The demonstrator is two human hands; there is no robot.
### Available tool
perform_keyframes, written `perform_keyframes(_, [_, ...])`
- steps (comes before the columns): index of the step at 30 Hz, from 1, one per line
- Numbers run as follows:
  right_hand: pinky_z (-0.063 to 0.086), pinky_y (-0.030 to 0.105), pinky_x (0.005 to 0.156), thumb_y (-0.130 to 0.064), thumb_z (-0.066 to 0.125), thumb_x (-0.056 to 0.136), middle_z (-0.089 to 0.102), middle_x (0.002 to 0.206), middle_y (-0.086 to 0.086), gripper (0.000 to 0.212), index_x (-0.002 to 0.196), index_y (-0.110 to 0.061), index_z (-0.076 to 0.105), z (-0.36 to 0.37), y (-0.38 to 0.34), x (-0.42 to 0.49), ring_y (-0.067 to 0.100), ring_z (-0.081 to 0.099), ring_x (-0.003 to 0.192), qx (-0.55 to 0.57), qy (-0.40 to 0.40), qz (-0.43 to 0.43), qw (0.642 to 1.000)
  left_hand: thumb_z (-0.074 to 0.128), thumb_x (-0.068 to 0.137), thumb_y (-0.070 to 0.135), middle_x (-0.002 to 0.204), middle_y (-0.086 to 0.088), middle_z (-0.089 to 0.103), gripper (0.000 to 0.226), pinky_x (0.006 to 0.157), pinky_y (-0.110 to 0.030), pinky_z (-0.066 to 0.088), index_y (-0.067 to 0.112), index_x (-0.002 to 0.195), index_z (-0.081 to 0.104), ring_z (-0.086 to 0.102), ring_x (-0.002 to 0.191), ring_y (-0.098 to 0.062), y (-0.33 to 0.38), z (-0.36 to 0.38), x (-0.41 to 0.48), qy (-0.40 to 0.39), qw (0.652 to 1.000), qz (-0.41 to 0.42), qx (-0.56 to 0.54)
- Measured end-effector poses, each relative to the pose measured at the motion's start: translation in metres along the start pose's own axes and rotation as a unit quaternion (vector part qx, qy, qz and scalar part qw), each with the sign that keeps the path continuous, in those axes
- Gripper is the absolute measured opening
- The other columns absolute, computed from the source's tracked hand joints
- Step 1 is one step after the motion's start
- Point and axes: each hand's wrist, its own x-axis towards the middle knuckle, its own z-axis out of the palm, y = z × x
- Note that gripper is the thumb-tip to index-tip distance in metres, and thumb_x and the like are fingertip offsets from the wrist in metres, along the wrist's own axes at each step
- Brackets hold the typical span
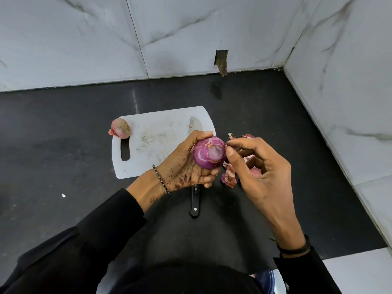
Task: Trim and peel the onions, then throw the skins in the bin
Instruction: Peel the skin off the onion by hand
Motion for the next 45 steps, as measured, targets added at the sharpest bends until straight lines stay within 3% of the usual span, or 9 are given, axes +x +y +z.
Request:
perform_keyframes(6, [0.046,0.014,0.075,-0.021,0.069,0.095,0.067,0.101,-0.011,0.016,0.109,-0.014,0.076,-0.005,-0.004,0.004,0.013,0.065,0.094,-0.056,-0.021,-0.036,0.998,0.087,0.053,0.054,0.086,-0.012,0.068,0.077,0.061,-0.031,0.059,0.011,0.111,0.062,0.065,0.069,-0.021,0.0,0.008,-0.001,0.028,0.999,0.037,0.007])
perform_keyframes(13, [0.048,0.017,0.077,-0.018,0.072,0.094,0.068,0.101,-0.01,0.016,0.109,-0.014,0.076,-0.011,-0.005,0.002,0.013,0.066,0.096,-0.077,-0.015,-0.047,0.996,0.093,0.048,0.047,0.101,-0.015,0.067,0.113,0.062,-0.035,0.057,0.007,0.14,0.042,0.07,0.078,-0.024,-0.001,0.012,0.0,0.084,0.994,0.073,-0.003])
perform_keyframes(18, [0.05,0.019,0.078,-0.017,0.074,0.093,0.068,0.103,-0.007,0.02,0.113,-0.013,0.076,-0.012,-0.003,0.0,0.014,0.066,0.096,-0.091,-0.017,-0.056,0.994,0.093,0.05,0.043,0.124,-0.022,0.061,0.108,0.067,-0.036,0.058,0.011,0.14,0.043,0.07,0.096,-0.03,-0.003,0.012,-0.001,0.089,0.992,0.087,-0.026])
perform_keyframes(24, [0.05,0.019,0.077,-0.021,0.076,0.091,0.072,0.1,-0.005,0.024,0.114,-0.014,0.077,-0.014,-0.001,-0.002,0.013,0.068,0.094,-0.095,-0.003,-0.077,0.992,0.093,0.047,0.047,0.116,-0.017,0.068,0.096,0.071,-0.036,0.059,0.011,0.128,0.055,0.07,0.098,-0.027,-0.003,0.014,-0.001,0.115,0.988,0.1,0.021])
perform_keyframes(28, [0.049,0.017,0.077,-0.026,0.076,0.09,0.072,0.099,-0.009,0.023,0.111,-0.016,0.078,-0.017,-0.002,-0.002,0.011,0.068,0.094,-0.102,-0.006,-0.079,0.992,0.084,0.059,0.048,0.109,-0.01,0.072,0.052,0.087,-0.041,0.058,0.021,0.102,0.077,0.069,0.099,-0.023,-0.003,0.011,-0.002,0.101,0.986,0.108,0.081])
perform_keyframes(32, [0.044,0.01,0.072,-0.022,0.079,0.087,0.072,0.095,-0.01,0.018,0.104,-0.015,0.08,-0.02,-0.002,0.003,0.011,0.067,0.089,-0.103,-0.032,-0.057,0.993,0.088,0.054,0.052,0.124,-0.019,0.064,0.087,0.092,-0.043,0.056,0.01,0.125,0.061,0.064,0.111,-0.031,-0.002,0.005,-0.002,0.119,0.979,0.116,0.12])
perform_keyframes(37, [0.042,0.011,0.068,-0.026,0.076,0.085,0.067,0.086,-0.017,0.011,0.092,-0.018,0.078,-0.02,-0.004,0.007,0.012,0.066,0.083,-0.117,-0.061,-0.035,0.991,0.088,0.058,0.048,0.124,-0.017,0.065,0.088,0.094,-0.049,0.053,0.01,0.131,0.057,0.063,0.114,-0.034,0.001,0.003,-0.006,0.128,0.969,0.134,0.161])
perform_keyframes(42, [0.051,0.038,0.062,-0.043,0.066,0.079,0.062,0.078,-0.013,0.019,0.081,-0.025,0.067,-0.012,-0.001,0.01,0.013,0.061,0.074,-0.163,-0.053,-0.011,0.985,0.078,0.069,0.035,0.121,-0.016,0.067,0.07,0.096,-0.046,0.053,0.008,0.13,0.058,0.064,0.113,-0.032,0.002,0.006,-0.008,0.134,0.958,0.143,0.209])
perform_keyframes(45, [0.051,0.04,0.057,-0.046,0.061,0.078,0.059,0.077,-0.011,0.022,0.078,-0.024,0.062,-0.007,0.002,0.01,0.011,0.057,0.07,-0.244,-0.029,-0.055,0.968,0.073,0.073,0.028,0.116,-0.012,0.07,0.059,0.09,-0.036,0.056,0.009,0.127,0.06,0.067,0.108,-0.025,0.001,0.009,-0.007,0.146,0.953,0.146,0.223])
